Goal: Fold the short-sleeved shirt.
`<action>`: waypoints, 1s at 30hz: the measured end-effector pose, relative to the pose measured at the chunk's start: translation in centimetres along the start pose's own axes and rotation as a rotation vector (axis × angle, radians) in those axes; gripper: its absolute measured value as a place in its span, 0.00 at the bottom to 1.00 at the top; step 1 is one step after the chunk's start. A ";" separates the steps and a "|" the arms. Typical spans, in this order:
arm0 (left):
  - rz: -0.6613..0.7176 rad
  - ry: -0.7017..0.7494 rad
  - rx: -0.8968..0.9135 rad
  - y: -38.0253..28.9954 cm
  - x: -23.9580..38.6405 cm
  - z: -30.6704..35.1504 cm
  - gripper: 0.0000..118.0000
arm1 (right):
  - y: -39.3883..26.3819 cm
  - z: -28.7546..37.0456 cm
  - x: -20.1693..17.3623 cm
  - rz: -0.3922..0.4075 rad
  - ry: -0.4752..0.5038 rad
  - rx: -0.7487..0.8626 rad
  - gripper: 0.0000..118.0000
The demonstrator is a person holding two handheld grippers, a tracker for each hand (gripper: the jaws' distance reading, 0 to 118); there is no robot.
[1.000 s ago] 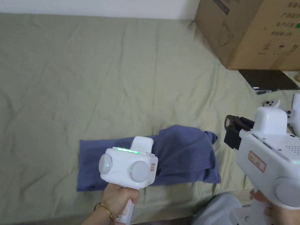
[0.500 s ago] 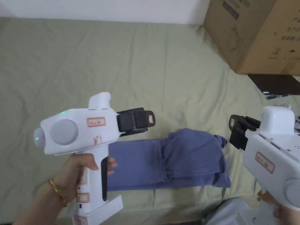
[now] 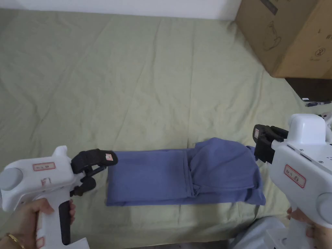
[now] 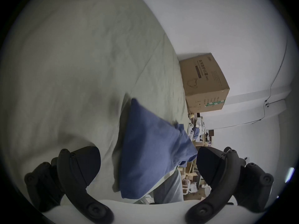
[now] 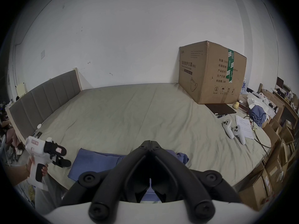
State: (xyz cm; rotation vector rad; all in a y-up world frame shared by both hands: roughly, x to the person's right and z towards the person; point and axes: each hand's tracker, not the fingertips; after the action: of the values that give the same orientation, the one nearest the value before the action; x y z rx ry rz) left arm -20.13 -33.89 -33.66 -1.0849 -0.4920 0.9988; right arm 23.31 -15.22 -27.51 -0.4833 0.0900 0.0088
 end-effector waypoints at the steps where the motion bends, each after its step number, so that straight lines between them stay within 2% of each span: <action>1: 0.018 0.005 -0.018 -0.1 -0.2 -0.7 0.98 | 0.0 0.0 0.0 -0.003 -0.001 -0.002 0.00; 4: 0.066 -0.071 -0.035 -0.2 -0.5 -2.2 0.96 | 0.1 0.1 0.1 -0.008 -0.011 -0.006 0.00; 5: 0.075 -0.091 -0.024 -0.2 -0.2 -2.5 0.86 | 0.2 0.2 0.1 -0.008 -0.015 -0.007 0.00; 7: 0.090 -0.091 -0.044 0.0 -0.1 -3.2 0.55 | 0.1 0.3 0.3 -0.005 -0.023 -0.007 0.00; 8: 0.085 0.013 -0.062 0.1 0.5 -4.1 0.29 | 0.1 0.4 0.3 -0.003 -0.026 -0.009 0.00; 9: 0.044 0.155 -0.059 0.2 1.1 -4.7 0.15 | 0.1 0.3 0.4 -0.001 -0.029 -0.014 0.00; 12: -0.073 0.312 -0.040 0.4 2.0 -4.6 0.10 | -0.1 0.1 0.5 0.010 -0.050 -0.027 0.00; 13: 0.022 0.213 -0.036 0.2 3.1 -5.0 0.09 | -0.2 0.1 0.6 0.006 -0.050 -0.027 0.00; 18: -0.092 0.328 0.011 -0.2 5.8 -4.0 0.08 | -0.7 0.1 1.0 -0.014 -0.028 -0.022 0.00; 22: -0.052 0.298 0.021 0.3 6.4 -1.0 0.08 | -0.6 0.2 1.1 -0.012 -0.020 -0.022 0.00; 26: -0.120 0.479 0.120 1.5 6.9 4.6 0.08 | -0.3 0.7 1.4 -0.025 -0.013 0.000 0.00; 27: -0.120 0.531 0.162 1.8 7.0 6.3 0.08 | -0.2 0.8 1.5 -0.028 -0.012 0.007 0.00; 28: -0.058 0.535 0.141 1.7 7.1 7.6 0.08 | -0.1 0.9 1.5 -0.030 -0.012 0.013 0.00; 30: -0.099 0.642 0.228 2.2 7.7 10.7 0.08 | 0.1 1.0 1.5 -0.037 -0.010 0.028 0.00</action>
State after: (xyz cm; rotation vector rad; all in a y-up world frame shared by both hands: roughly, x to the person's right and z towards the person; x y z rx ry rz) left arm -25.34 -21.64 -32.03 -1.0912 0.0895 0.5549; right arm 24.91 -14.71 -26.81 -0.4567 0.0717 -0.0263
